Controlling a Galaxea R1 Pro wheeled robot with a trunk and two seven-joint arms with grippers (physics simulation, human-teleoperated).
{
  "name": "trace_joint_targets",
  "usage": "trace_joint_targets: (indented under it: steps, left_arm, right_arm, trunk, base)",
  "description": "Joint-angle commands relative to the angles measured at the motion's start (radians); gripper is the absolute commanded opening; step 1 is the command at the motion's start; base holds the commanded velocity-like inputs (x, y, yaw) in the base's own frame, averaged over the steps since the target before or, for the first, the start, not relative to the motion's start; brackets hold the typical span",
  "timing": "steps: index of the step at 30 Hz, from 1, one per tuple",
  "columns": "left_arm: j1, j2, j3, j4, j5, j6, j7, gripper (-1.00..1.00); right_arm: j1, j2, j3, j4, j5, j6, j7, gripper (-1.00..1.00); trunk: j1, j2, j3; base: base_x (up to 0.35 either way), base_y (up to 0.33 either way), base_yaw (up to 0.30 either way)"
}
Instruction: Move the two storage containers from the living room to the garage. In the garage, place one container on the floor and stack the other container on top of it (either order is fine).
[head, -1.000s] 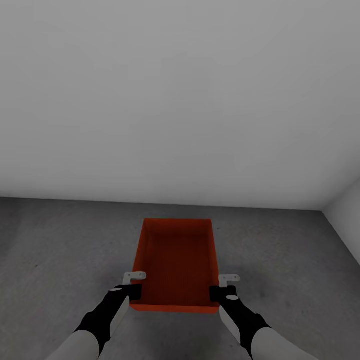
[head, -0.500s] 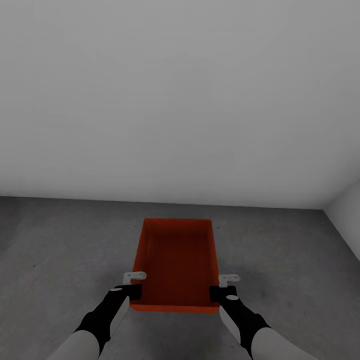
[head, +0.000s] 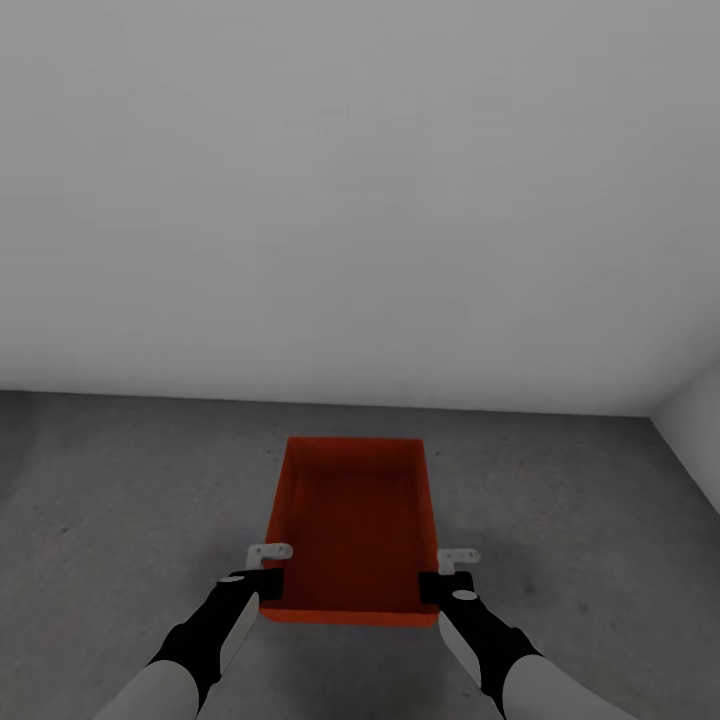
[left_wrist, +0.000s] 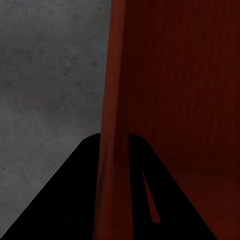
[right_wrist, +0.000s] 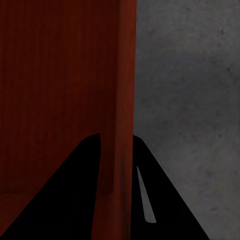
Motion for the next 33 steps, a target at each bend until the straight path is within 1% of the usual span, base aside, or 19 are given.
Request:
trace_joint_targets:
  steps: [1,33]
  left_arm:
    - [0.000,0.004,0.039,0.000,-0.007,0.008,0.019,-1.00]
    - [0.000,0.004,0.039,0.000,-0.007,0.008,0.018,-1.00]
  right_arm:
    - [-0.001,-0.002,-0.043,-0.005,0.012,-0.032,-0.093,-1.00]
    - [-0.001,-0.002,-0.043,-0.005,0.012,-0.027,-0.093,-1.00]
  trunk:
    - [0.004,-0.008,-0.004]
    - [0.127,-0.232,-0.104]
  base:
    - [0.000,0.000,0.000]
    - [0.000,0.000,0.000]
